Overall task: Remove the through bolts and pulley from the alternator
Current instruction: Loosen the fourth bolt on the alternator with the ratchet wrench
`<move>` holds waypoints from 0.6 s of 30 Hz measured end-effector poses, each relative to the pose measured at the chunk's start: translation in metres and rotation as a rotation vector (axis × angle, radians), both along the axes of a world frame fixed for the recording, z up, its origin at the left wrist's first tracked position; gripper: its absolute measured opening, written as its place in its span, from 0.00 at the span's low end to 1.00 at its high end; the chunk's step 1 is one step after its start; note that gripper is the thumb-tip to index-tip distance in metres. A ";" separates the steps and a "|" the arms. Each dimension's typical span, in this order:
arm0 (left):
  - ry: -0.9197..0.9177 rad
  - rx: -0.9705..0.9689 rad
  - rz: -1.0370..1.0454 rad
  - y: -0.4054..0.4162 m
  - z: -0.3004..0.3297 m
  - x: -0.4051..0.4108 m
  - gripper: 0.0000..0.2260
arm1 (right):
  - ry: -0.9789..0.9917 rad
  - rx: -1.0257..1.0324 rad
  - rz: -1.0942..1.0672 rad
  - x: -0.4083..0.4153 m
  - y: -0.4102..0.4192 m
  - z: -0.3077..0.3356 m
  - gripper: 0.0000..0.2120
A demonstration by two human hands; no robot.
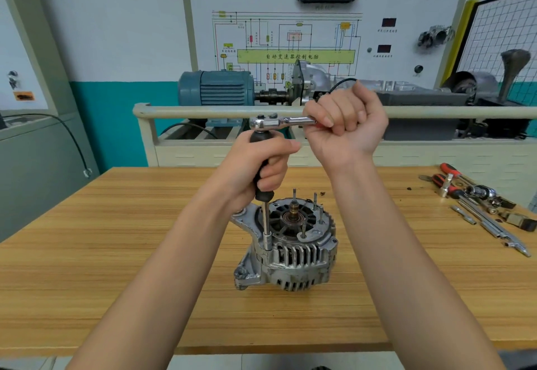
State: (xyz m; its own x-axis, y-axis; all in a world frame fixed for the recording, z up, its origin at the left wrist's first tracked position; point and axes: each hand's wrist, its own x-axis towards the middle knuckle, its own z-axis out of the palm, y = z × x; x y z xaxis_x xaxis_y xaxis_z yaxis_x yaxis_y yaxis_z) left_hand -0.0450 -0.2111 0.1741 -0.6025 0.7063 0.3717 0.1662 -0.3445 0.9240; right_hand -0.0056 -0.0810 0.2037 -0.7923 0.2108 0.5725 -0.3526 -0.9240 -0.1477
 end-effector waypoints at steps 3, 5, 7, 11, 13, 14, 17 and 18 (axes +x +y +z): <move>-0.015 0.011 0.121 0.007 0.000 0.002 0.22 | -0.045 -0.079 0.011 -0.008 0.004 -0.002 0.24; -0.016 0.031 0.176 0.011 -0.001 0.003 0.22 | -0.037 -0.091 -0.025 -0.004 0.002 -0.003 0.23; -0.016 0.050 0.211 0.012 -0.003 0.004 0.24 | -0.009 -0.069 -0.082 0.004 -0.002 -0.003 0.23; -0.038 0.065 0.356 0.019 -0.004 0.004 0.23 | 0.143 0.157 -0.400 0.023 -0.020 -0.008 0.25; -0.055 0.084 0.404 0.022 -0.003 0.003 0.23 | 0.243 0.257 -0.571 0.028 -0.035 -0.010 0.24; -0.059 0.093 0.415 0.022 -0.004 0.003 0.24 | 0.274 0.281 -0.630 0.029 -0.041 -0.010 0.24; -0.044 0.110 0.414 0.020 -0.006 0.004 0.23 | 0.306 0.313 -0.649 0.029 -0.044 -0.010 0.22; -0.035 0.111 0.403 0.017 -0.006 0.004 0.21 | 0.302 0.311 -0.606 0.028 -0.040 -0.009 0.23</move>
State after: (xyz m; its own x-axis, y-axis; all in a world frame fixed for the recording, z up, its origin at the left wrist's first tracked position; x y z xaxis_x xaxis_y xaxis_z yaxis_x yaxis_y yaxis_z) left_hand -0.0414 -0.1938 0.1681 -0.8360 0.3685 0.4066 0.2772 -0.3559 0.8925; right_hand 0.0221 -0.1212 0.1943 -0.3876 0.3536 0.8513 -0.8535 -0.4866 -0.1865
